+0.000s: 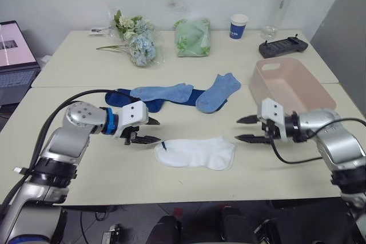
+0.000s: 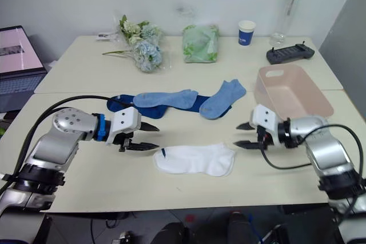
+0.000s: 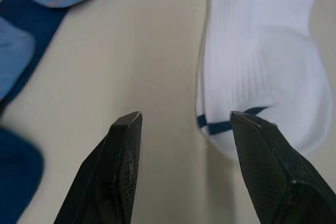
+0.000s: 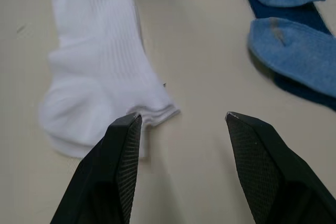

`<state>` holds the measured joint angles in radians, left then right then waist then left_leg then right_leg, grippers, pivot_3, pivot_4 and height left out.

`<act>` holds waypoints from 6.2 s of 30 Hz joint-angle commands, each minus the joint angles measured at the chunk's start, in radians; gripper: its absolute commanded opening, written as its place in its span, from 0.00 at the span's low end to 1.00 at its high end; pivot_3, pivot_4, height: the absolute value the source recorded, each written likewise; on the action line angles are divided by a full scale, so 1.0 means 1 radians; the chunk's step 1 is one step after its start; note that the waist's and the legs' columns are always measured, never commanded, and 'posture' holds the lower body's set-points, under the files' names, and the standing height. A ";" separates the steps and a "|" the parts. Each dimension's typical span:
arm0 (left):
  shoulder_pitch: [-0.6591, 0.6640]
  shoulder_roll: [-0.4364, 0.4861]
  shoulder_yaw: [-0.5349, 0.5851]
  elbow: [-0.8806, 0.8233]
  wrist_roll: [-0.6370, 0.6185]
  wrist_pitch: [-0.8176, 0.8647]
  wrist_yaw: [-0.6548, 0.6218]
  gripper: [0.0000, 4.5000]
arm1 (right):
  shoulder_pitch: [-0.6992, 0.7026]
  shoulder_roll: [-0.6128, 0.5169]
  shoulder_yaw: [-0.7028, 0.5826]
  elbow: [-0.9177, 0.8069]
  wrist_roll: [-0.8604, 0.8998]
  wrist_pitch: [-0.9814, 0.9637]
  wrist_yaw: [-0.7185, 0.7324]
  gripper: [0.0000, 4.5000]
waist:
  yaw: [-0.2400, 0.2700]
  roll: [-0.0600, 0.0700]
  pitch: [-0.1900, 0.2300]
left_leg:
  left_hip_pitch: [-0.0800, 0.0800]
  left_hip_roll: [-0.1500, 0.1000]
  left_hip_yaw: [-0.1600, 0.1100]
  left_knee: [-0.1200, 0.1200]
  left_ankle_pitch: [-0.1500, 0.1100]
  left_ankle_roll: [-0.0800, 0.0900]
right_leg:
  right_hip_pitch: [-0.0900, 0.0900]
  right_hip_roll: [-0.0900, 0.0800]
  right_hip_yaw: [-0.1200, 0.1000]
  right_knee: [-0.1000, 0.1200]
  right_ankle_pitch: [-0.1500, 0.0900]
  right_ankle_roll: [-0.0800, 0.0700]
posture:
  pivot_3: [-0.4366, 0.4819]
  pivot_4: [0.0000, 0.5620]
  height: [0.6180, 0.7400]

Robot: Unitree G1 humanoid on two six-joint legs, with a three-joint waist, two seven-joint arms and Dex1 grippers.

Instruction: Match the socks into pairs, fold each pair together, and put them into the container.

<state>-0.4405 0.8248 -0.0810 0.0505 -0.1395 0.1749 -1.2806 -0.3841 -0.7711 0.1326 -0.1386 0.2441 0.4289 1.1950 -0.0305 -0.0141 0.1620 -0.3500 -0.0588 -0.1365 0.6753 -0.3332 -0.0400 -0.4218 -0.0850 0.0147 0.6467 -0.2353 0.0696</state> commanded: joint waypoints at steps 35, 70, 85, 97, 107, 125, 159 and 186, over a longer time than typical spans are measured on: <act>0.226 0.037 -0.048 -0.184 0.007 -0.273 0.027 0.62 | 0.042 0.027 0.058 0.010 -0.014 -0.043 -0.049 0.01 | 0.003 0.000 0.000 | 0.001 -0.001 0.002 0.000 -0.001 0.002 | 0.001 -0.001 0.001 -0.001 0.001 0.001 | 0.48 0.27 1.00; 0.229 0.022 -0.082 -0.073 0.035 -0.333 -0.007 0.09 | -0.008 0.048 0.057 0.068 -0.030 -0.055 -0.059 0.21 | 0.003 0.000 0.000 | 0.001 -0.001 0.002 0.001 -0.002 0.003 | 0.001 0.000 0.001 -0.001 0.001 0.001 | 0.48 0.27 1.00; 0.245 0.085 0.018 -0.271 -0.199 0.100 -0.002 0.46 | -0.059 0.063 -0.013 -0.075 0.098 0.121 -0.115 0.59 | 0.001 0.000 0.000 | 0.002 0.000 0.001 0.001 -0.003 0.006 | 0.001 0.000 0.001 -0.001 0.001 0.001 | 0.48 0.27 1.00; 0.152 -0.222 -0.039 -0.170 -0.134 0.079 0.269 0.11 | -0.002 0.293 0.175 -0.049 -0.097 -0.059 -0.339 0.22 | 0.001 0.000 -0.001 | 0.002 -0.001 0.001 0.001 -0.001 0.002 | 0.000 -0.001 0.002 0.000 0.001 0.001 | 0.48 0.27 1.00; 0.261 -0.222 -0.142 -0.100 0.018 0.001 0.319 0.00 | 0.067 0.233 0.186 0.063 -0.188 -0.200 -0.324 0.01 | 0.002 0.000 -0.001 | 0.002 -0.002 0.001 0.000 -0.001 0.002 | 0.000 0.000 0.002 -0.001 0.001 0.001 | 0.48 0.27 1.00; 0.262 -0.111 -0.083 -0.260 -0.098 0.041 0.208 0.00 | 0.085 0.202 0.190 -0.055 -0.076 -0.196 -0.184 0.01 | 0.002 0.001 -0.002 | 0.003 -0.001 0.000 0.000 -0.002 0.003 | 0.002 -0.001 0.002 -0.001 0.001 0.001 | 0.48 0.27 1.00; 0.367 -0.067 0.011 -0.341 -0.133 0.042 0.229 0.00 | 0.156 0.114 -0.017 -0.093 0.166 0.242 -0.258 0.99 | 0.004 0.002 -0.002 | 0.002 0.000 0.000 0.000 -0.003 0.005 | 0.002 -0.001 0.002 -0.001 0.001 0.001 | 0.48 0.27 1.00; 0.065 -0.332 -0.183 -0.150 -0.091 0.084 0.254 0.00 | -0.100 0.069 -0.018 0.194 0.226 0.336 -0.077 0.01 | 0.007 0.001 -0.002 | 0.002 -0.003 0.002 0.002 -0.002 0.004 | 0.003 -0.001 0.001 -0.002 0.001 0.002 | 0.48 0.27 1.00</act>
<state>-0.3636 0.5030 -0.2377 -0.1272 -0.2423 0.2442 -1.0309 -0.4690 -0.6938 0.1060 0.0425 0.4814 0.7855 1.0893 -0.0236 -0.0129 0.1602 -0.3486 -0.0617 -0.1342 0.6772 -0.3354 -0.0364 -0.4194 -0.0860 0.0153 0.6446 -0.2339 0.0718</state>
